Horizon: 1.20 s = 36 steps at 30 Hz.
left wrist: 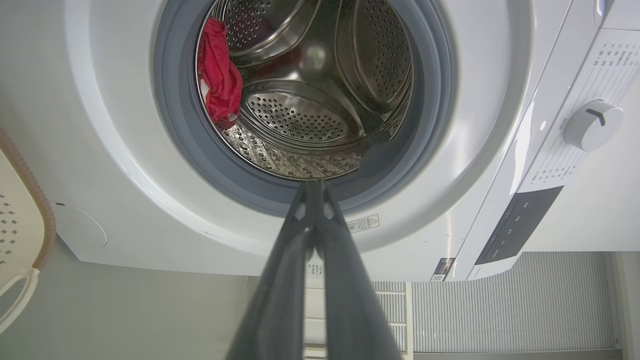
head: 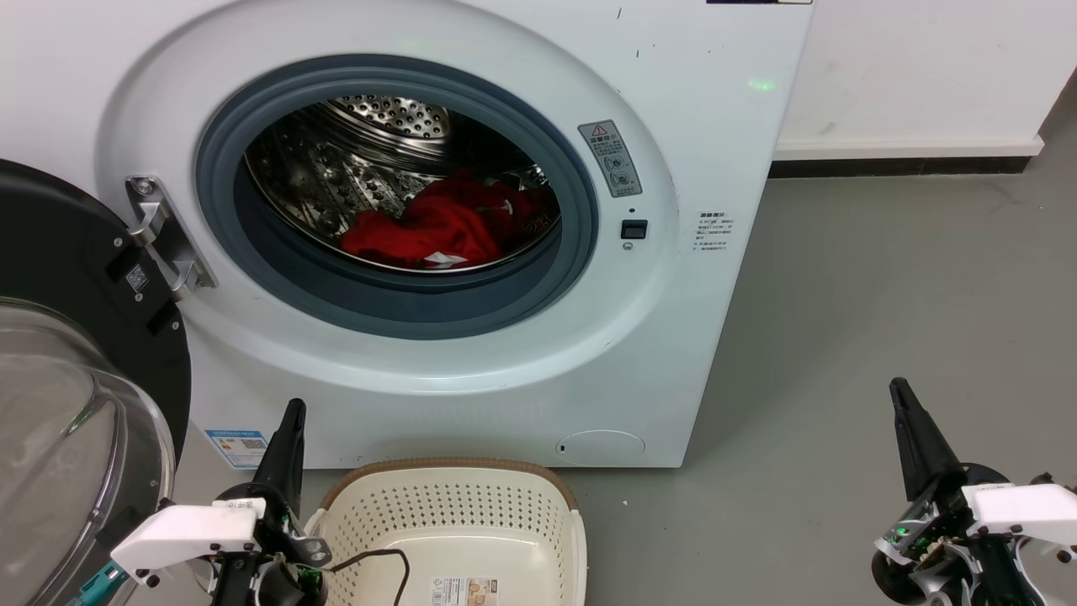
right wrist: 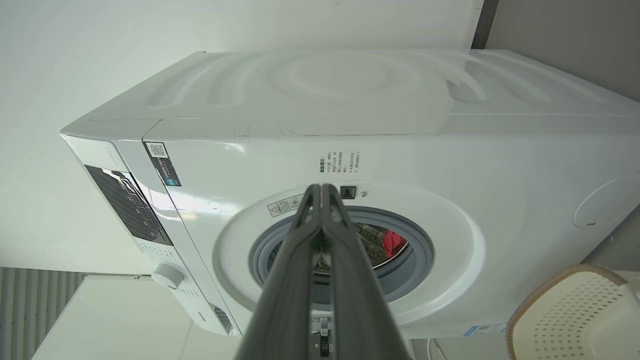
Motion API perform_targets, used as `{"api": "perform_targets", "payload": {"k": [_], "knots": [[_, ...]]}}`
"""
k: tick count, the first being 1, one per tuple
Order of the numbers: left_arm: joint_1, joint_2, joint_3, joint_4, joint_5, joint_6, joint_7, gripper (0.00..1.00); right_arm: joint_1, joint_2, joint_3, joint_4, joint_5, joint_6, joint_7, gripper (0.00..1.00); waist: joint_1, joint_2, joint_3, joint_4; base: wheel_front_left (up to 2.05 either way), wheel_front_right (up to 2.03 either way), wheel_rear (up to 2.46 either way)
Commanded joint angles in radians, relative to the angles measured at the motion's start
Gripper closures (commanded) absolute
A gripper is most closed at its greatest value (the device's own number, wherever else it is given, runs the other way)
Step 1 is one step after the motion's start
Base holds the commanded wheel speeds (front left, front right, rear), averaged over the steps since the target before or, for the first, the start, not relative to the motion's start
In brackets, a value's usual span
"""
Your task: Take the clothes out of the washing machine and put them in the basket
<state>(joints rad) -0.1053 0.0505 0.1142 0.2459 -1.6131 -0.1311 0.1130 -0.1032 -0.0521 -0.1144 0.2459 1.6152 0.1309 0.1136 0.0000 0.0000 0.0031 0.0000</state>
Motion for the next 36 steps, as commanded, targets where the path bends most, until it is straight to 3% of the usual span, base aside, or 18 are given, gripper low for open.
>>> {"api": "perform_targets", "payload": {"k": [1,20,21,29,36], "knots": [[-0.008,-0.001,0.002,0.000,0.000,-0.003,0.004,1.00,-0.012,0.003,0.000,0.001,-0.005,0.000,0.000,1.00,0.0000,0.0000,0.000,0.000,0.00,0.00,0.00],[-0.008,-0.001,0.002,0.000,0.000,-0.003,0.004,1.00,-0.012,0.003,0.000,0.001,-0.005,0.000,0.000,1.00,0.0000,0.0000,0.000,0.000,0.00,0.00,0.00],[0.002,0.000,-0.001,0.003,0.000,0.000,-0.001,0.00,0.002,0.000,0.000,0.002,0.000,0.000,0.000,0.00,0.0000,0.0000,0.000,0.000,0.00,0.00,0.00],[0.011,-0.002,-0.035,0.008,0.017,0.000,-0.033,0.00,0.024,0.000,0.021,-0.014,-0.017,0.000,-0.031,0.00,0.0000,0.0000,0.000,0.000,0.00,0.00,0.00],[0.005,-0.002,-0.045,-0.015,0.094,0.000,-0.067,0.00,0.035,-0.002,0.030,-0.045,-0.110,0.000,-0.066,0.00,0.0000,0.0000,0.001,-0.001,0.00,0.00,0.00]]}}
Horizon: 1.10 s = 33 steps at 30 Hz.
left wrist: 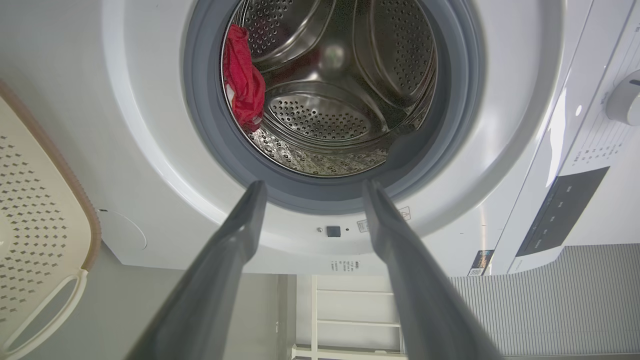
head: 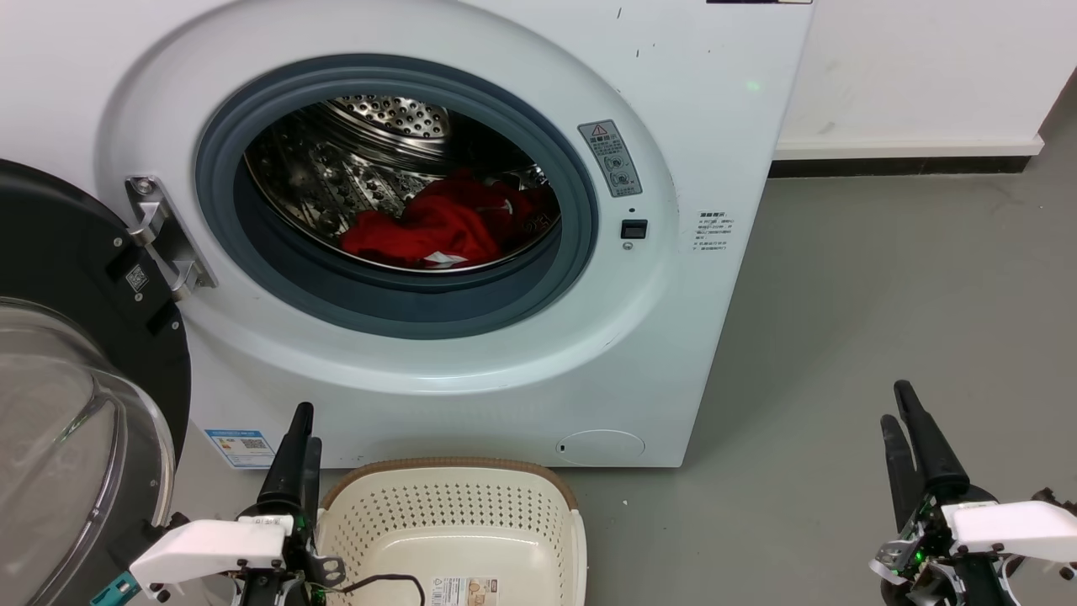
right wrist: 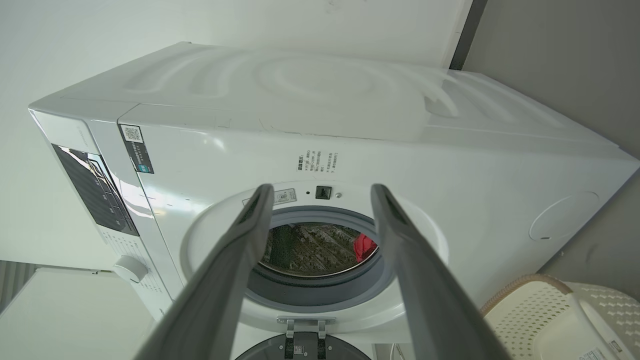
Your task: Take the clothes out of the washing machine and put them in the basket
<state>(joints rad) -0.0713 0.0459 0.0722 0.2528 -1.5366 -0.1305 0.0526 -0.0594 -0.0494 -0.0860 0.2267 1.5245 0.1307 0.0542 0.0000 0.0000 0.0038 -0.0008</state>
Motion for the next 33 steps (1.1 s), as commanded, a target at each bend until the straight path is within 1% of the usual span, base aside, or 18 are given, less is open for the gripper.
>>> {"api": "perform_targets", "payload": {"k": [1,6,17,24,33], "knots": [[-0.030,0.003,-0.003,-0.027,0.037,0.000,-0.011,0.00,-0.008,-0.005,0.003,-0.032,-0.042,0.000,-0.011,0.00,0.0000,0.0000,0.000,0.000,0.00,0.00,0.00],[-0.035,0.003,-0.006,-0.058,0.158,0.001,-0.034,0.00,0.000,-0.004,0.005,-0.069,-0.184,0.000,-0.034,0.00,0.0000,0.0000,0.000,0.000,0.00,0.00,0.00],[-0.030,0.004,-0.044,-0.104,0.447,0.029,-0.079,0.00,0.026,-0.002,0.010,-0.132,-0.503,0.000,-0.079,0.00,0.0000,0.0000,-0.001,-0.002,0.00,0.00,0.00],[-0.022,0.008,-0.065,-0.108,0.608,0.045,-0.104,0.00,0.042,-0.002,0.013,-0.149,-0.655,0.000,-0.101,0.00,0.0000,0.0000,-0.003,-0.003,0.00,0.00,0.00],[-0.033,0.024,-0.094,-0.107,0.768,0.068,-0.135,0.00,0.058,-0.002,0.023,-0.183,-0.807,0.000,-0.112,0.00,0.0000,0.0000,-0.004,-0.003,0.00,0.00,0.00]]}}
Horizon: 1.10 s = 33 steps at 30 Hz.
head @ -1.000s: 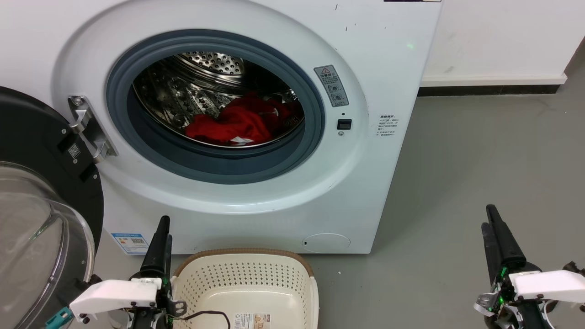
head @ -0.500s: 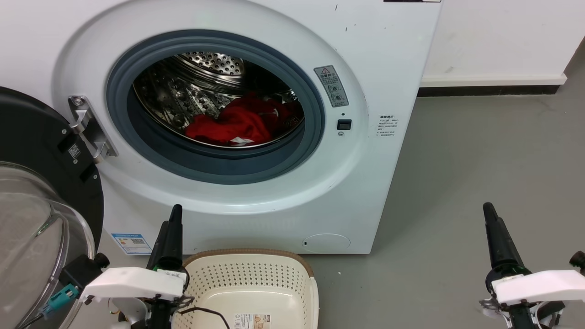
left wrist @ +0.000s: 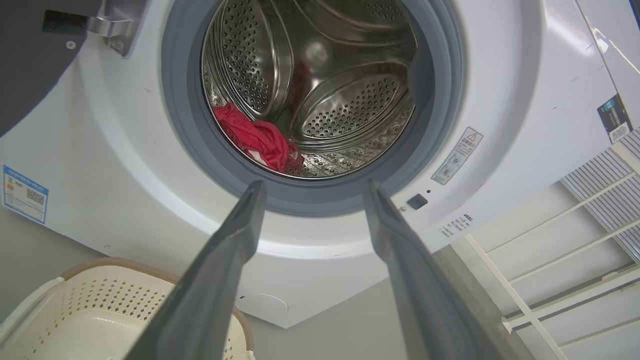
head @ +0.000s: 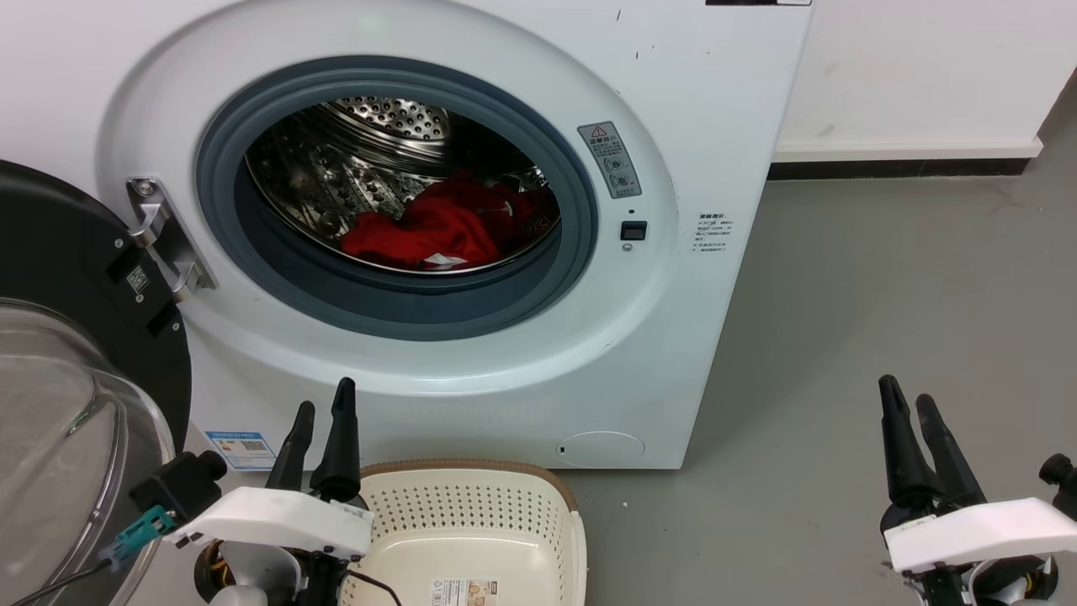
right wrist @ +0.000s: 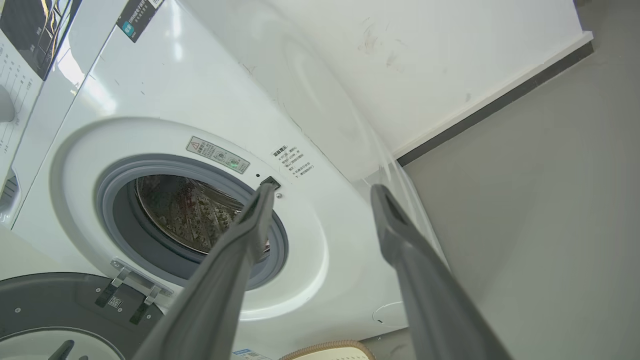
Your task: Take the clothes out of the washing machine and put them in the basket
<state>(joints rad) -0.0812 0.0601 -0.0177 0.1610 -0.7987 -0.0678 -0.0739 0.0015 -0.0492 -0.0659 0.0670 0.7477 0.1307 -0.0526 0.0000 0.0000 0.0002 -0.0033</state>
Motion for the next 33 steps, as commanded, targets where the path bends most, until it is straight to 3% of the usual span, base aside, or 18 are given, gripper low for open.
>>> {"api": "perform_targets", "payload": {"k": [1,33], "knots": [[-0.024,0.012,-0.008,-0.015,0.046,0.008,-0.012,0.00,0.000,-0.002,0.002,-0.027,-0.046,0.000,-0.006,0.00,0.0000,0.0000,-0.001,0.000,0.00,0.00,0.00],[-0.034,0.064,-0.087,-0.046,0.418,0.104,-0.101,0.00,0.049,-0.002,0.019,-0.116,-0.455,0.000,-0.030,0.00,0.0000,0.0000,-0.005,-0.002,0.00,0.00,0.00]]}}
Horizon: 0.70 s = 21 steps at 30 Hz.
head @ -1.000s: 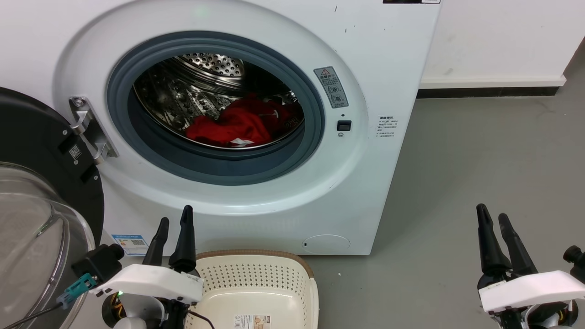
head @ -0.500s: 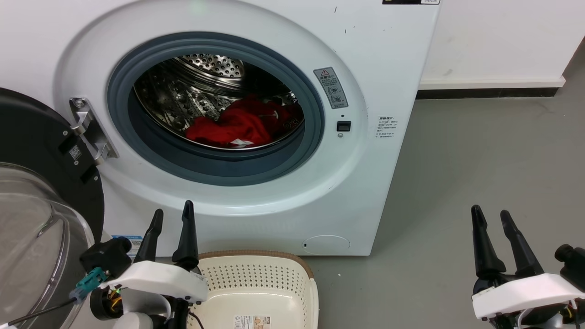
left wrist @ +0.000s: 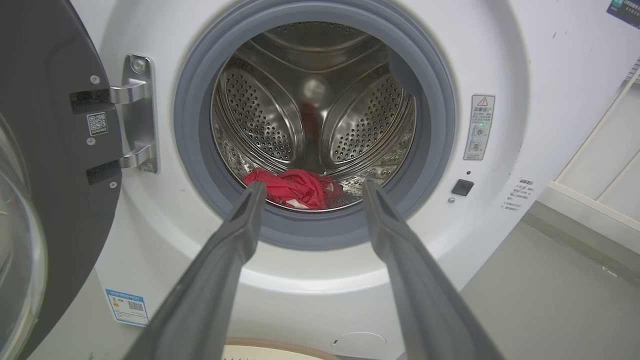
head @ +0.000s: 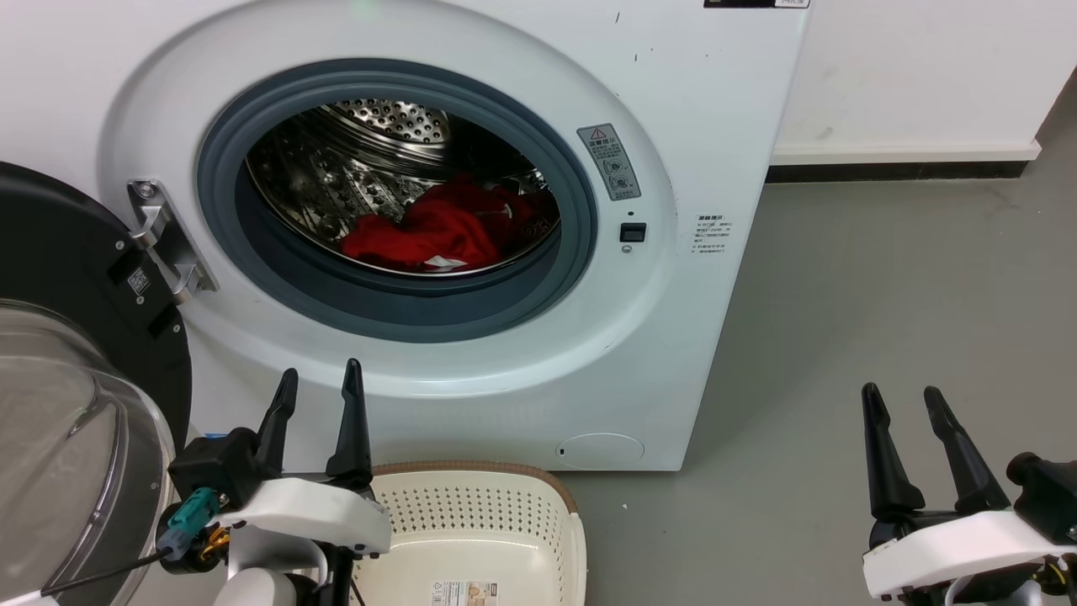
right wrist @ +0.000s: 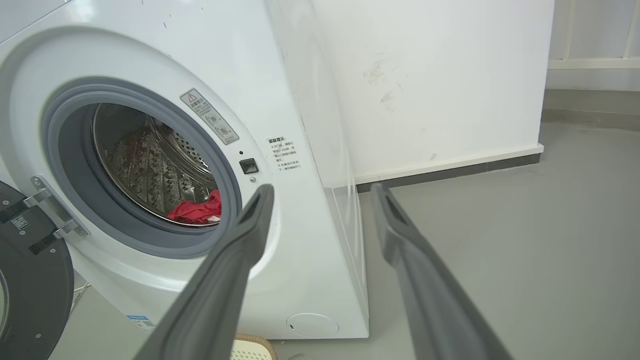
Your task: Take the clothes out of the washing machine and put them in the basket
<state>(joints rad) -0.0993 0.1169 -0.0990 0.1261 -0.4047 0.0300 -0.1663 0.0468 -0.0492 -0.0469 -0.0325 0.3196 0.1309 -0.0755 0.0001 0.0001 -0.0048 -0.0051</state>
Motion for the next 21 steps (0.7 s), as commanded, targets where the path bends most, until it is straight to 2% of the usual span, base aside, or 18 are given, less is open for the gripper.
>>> {"api": "perform_targets", "payload": {"k": [1,21], "knots": [[-0.015,0.009,-0.007,-0.011,0.033,0.008,-0.011,0.00,0.005,-0.002,-0.001,-0.020,-0.037,0.000,-0.008,0.00,0.0000,-0.0001,0.001,0.000,0.00,0.00,0.00],[-0.010,0.017,-0.024,0.001,0.184,0.043,-0.052,0.00,0.023,-0.002,0.008,-0.054,-0.213,0.000,-0.020,0.00,-0.0001,-0.0001,0.004,-0.002,0.00,0.00,0.00]]}}
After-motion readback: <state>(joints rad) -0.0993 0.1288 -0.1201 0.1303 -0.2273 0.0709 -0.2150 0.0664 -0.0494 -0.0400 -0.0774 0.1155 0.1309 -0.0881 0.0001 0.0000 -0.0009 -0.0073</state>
